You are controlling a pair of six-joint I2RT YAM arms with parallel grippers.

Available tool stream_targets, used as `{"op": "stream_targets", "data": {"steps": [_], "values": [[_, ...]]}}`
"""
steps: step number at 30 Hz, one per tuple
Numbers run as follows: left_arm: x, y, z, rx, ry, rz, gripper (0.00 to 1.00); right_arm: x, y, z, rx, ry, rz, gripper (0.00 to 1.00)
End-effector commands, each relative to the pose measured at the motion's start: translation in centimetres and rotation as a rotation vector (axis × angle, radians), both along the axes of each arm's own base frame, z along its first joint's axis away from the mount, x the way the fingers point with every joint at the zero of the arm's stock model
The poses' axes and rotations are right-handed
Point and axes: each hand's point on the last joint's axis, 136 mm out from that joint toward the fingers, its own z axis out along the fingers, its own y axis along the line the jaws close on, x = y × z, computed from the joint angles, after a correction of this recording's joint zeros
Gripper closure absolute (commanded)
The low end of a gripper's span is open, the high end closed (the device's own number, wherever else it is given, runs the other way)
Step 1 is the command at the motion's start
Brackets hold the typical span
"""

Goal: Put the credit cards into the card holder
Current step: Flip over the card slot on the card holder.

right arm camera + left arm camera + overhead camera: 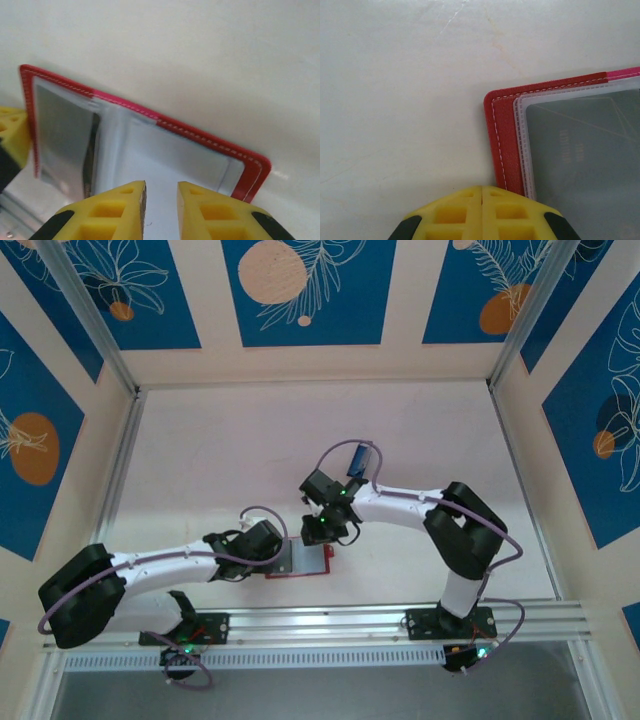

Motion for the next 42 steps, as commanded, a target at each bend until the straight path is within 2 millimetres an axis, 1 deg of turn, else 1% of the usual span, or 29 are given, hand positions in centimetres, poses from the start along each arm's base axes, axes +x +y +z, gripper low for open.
{"op": "stream_targets", "data": {"steps": [1,3,8,12,16,19,21,26,29,36,42], "values": [[-0.1,-1.6,-2.2,-0.073,0.027,0.0,1.0,0.7,-0.7,-0.5,-0.07,-0.034,0.018,0.74],[-0.1,-1.5,-2.3,-0.07,0.029,0.0,1.0,0.9,-0.9,-0.9,-0.096,-0.039,0.013,0.73],[-0.1,-1.6,-2.3,-0.069,0.029,-0.003,1.0,0.6,-1.4,-2.2,-0.14,-0.029,0.013,0.72],[0.0,-1.8,-2.3,-0.069,0.031,-0.009,1.0,-0.4,-0.2,-2.7,-0.093,0.022,0.032,0.72],[0.1,-2.1,-2.3,-0.071,0.034,-0.018,1.0,-1.5,1.6,-2.7,-0.001,0.104,0.041,0.72],[0.1,-2.4,-2.3,-0.072,0.036,-0.024,1.0,-1.9,2.7,-2.4,0.077,0.158,0.031,0.72],[0.1,-2.5,-2.4,-0.073,0.037,-0.023,1.0,-1.9,3.2,-2.0,0.12,0.183,0.02,0.72],[0.1,-2.6,-2.4,-0.077,0.037,-0.023,1.0,-2.0,4.4,-0.5,0.251,0.246,0.0,0.71],[0.1,-2.7,-2.4,-0.079,0.037,-0.025,1.0,-2.3,5.4,-0.1,0.302,0.283,-0.001,0.71],[0.2,-3.1,-2.4,-0.091,0.034,-0.028,1.0,-2.1,6.6,-0.3,0.352,0.332,-0.03,0.71],[0.4,-2.7,-1.5,-0.101,0.003,-0.025,1.0,-1.9,6.4,-1.9,0.307,0.35,-0.055,0.71]]}}
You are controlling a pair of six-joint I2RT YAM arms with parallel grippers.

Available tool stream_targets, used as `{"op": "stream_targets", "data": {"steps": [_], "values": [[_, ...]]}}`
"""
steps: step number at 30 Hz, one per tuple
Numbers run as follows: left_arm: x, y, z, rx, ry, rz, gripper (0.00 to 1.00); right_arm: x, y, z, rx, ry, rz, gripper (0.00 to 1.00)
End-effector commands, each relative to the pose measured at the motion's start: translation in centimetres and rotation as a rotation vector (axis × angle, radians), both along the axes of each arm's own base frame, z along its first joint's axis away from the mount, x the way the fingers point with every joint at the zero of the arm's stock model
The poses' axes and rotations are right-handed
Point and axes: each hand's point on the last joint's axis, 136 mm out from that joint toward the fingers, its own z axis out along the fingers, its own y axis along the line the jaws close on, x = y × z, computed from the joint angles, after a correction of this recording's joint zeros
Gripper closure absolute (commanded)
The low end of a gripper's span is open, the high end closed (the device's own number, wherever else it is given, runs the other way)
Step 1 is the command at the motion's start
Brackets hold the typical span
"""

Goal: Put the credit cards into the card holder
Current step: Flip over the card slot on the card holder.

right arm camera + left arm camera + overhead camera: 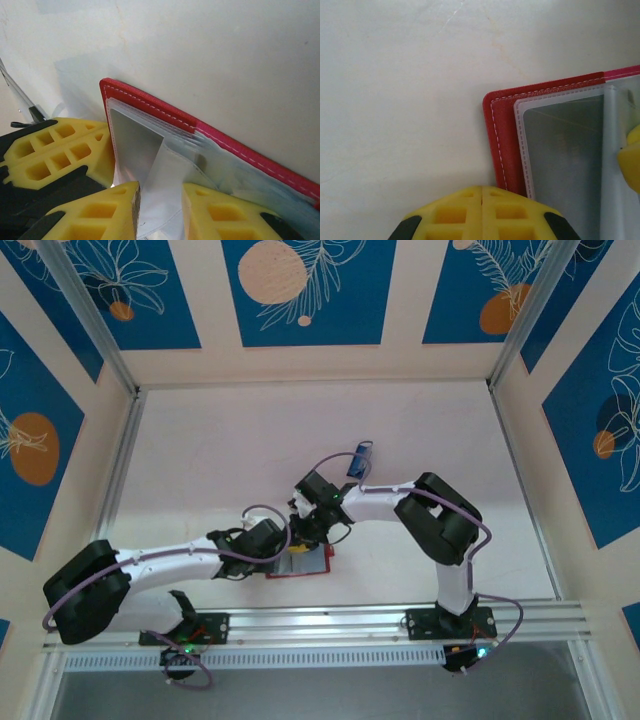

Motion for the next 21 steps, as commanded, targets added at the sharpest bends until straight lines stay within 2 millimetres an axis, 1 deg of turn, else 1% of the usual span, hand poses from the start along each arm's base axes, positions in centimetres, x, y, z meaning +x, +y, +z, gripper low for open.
{"op": "stream_targets", "data": {"steps": [1,4,7,9,11,13,15,17,19,21], "values": [[0.4,-2.4,-1.2,-0.12,-0.018,-0.019,0.98,-0.3,0.0,-1.3,-0.027,0.048,-0.009,0.71],[0.3,-1.4,-0.5,-0.094,-0.036,-0.012,0.95,0.0,-0.1,-1.5,-0.047,0.047,-0.017,0.71],[0.1,-0.6,0.7,-0.089,-0.072,-0.007,0.93,0.2,-0.1,-1.6,-0.061,0.049,-0.02,0.72],[-0.1,-0.4,1.8,-0.09,-0.106,-0.02,0.89,0.2,-0.1,-1.7,-0.068,0.052,-0.021,0.72],[-0.3,-0.6,2.8,-0.1,-0.142,-0.052,0.85,0.2,-0.2,-1.8,-0.073,0.057,-0.021,0.72],[-0.6,-0.8,3.8,-0.108,-0.176,-0.083,0.83,0.3,-0.2,-1.9,-0.077,0.06,-0.022,0.72],[-0.8,-0.7,4.6,-0.104,-0.209,-0.098,0.83,0.2,-0.3,-2.0,-0.08,0.065,-0.022,0.72],[-1.1,-1.1,5.2,-0.121,-0.232,-0.128,0.88,0.2,-0.3,-2.0,-0.081,0.066,-0.024,0.72],[-1.5,-2.3,5.2,-0.159,-0.22,-0.176,0.95,0.2,-0.3,-2.2,-0.085,0.072,-0.022,0.72],[-1.9,-3.7,5.1,-0.185,-0.202,-0.23,0.99,0.3,-0.4,-2.2,-0.086,0.073,-0.023,0.72]]}}
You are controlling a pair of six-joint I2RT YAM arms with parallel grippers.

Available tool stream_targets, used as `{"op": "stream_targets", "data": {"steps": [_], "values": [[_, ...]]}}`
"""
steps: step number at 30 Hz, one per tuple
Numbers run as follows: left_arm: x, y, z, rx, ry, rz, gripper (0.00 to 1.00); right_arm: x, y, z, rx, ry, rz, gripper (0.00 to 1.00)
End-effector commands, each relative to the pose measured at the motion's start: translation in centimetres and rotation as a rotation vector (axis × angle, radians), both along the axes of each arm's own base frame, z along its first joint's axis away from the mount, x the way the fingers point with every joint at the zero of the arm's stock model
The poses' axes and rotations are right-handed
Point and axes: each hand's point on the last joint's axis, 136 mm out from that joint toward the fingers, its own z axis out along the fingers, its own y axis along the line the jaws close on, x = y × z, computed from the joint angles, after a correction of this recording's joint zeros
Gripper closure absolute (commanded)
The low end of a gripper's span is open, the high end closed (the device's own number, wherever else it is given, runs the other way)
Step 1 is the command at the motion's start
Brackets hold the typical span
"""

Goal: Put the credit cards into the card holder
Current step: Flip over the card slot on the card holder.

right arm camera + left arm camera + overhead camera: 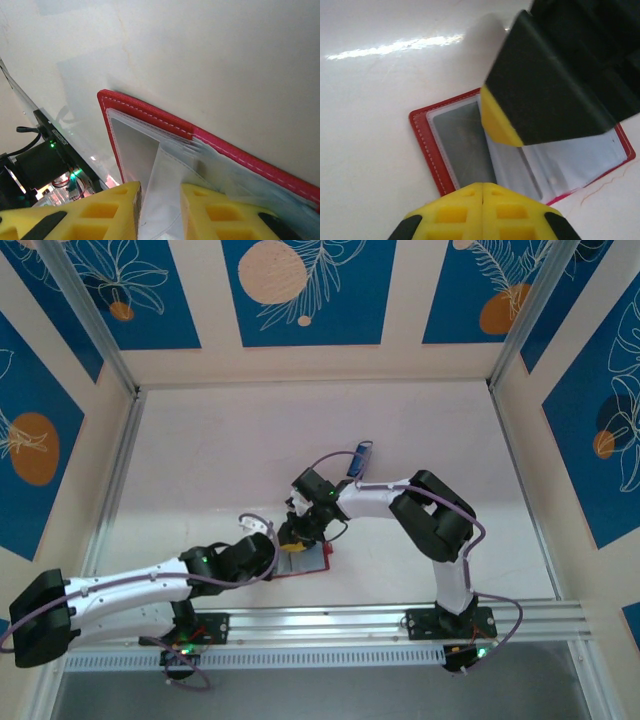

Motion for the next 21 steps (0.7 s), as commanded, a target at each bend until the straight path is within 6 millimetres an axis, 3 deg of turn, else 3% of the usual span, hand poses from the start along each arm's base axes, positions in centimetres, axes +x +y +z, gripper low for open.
{"op": "stream_targets", "data": {"steps": [1,4,7,15,21], "values": [[-0.9,-1.8,-0.5,0.0,0.011,-0.108,1.0,-0.1,-1.0,-2.2,-0.076,0.04,-0.017,0.72],[-1.7,-3.6,-1.3,0.002,0.033,-0.166,1.0,0.0,-0.9,-2.2,-0.076,0.039,-0.016,0.72],[-1.9,-4.2,-2.7,0.019,0.072,-0.163,1.0,0.0,-0.9,-2.1,-0.077,0.039,-0.016,0.72],[-0.8,-1.4,-4.2,0.114,0.061,-0.007,1.0,-0.1,-1.3,-1.4,-0.079,0.017,-0.001,0.72],[-0.7,0.6,-4.8,0.163,0.063,0.079,1.0,0.6,-1.8,1.4,-0.061,-0.054,0.021,0.71]]}}
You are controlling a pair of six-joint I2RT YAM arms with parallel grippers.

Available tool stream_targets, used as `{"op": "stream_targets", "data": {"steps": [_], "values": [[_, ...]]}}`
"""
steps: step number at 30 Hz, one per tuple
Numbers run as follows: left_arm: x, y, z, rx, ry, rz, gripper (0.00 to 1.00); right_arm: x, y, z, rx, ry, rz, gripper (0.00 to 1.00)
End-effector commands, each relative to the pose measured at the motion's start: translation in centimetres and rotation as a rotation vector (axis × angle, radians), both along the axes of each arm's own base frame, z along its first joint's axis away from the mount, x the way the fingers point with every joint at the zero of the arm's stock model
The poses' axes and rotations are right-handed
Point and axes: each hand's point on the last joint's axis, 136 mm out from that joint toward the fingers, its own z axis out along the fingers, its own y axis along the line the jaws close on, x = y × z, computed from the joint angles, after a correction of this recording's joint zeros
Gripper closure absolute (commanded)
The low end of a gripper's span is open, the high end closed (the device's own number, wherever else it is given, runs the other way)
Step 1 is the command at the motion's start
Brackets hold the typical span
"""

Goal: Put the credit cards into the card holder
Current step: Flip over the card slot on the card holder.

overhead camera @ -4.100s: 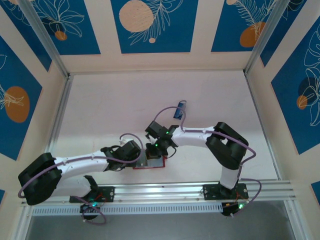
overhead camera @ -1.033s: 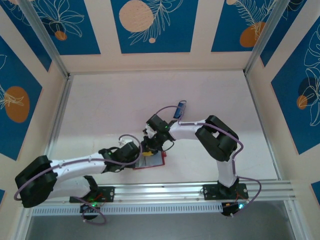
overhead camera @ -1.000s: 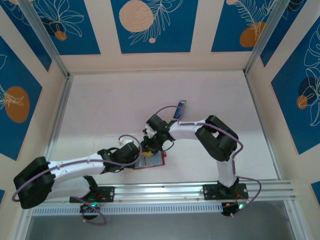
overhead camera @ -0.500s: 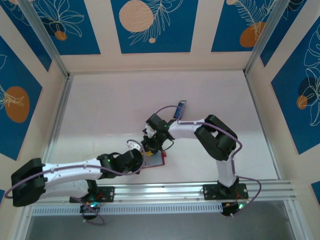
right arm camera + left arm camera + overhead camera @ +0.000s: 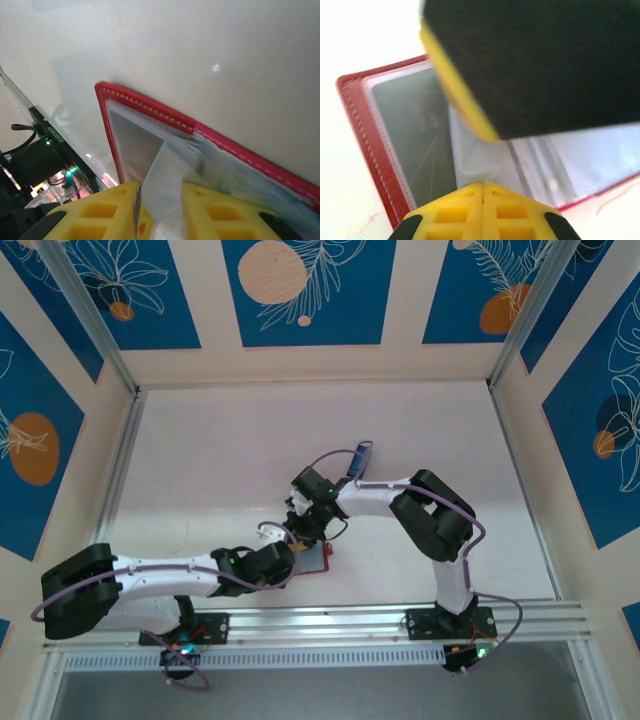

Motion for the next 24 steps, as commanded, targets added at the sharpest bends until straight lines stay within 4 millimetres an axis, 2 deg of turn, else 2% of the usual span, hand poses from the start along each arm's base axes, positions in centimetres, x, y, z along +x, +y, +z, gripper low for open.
{"op": "stream_targets", "data": {"steps": [1,6,11,17,20,24], "values": [[0.1,2.6,-0.8,0.094,-0.005,0.077,1.0,0.5,-1.3,1.6,-0.034,-0.048,0.009,0.71],[0.1,2.3,-1.1,0.104,0.002,0.072,1.0,1.2,-1.4,4.9,0.012,-0.108,0.025,0.7],[0.2,2.1,-1.1,0.111,0.005,0.065,1.0,1.0,-2.1,5.8,-0.005,-0.128,0.017,0.7],[0.6,2.7,0.1,0.095,-0.031,0.103,1.0,-0.6,-3.8,2.9,-0.115,-0.087,0.002,0.79],[0.9,3.6,0.8,0.116,-0.06,0.135,1.0,-1.1,-4.4,1.3,-0.163,-0.064,-0.007,0.84],[1.1,4.5,1.6,0.116,-0.084,0.162,1.0,-1.6,-4.5,-0.1,-0.196,-0.045,-0.008,0.87]]}}
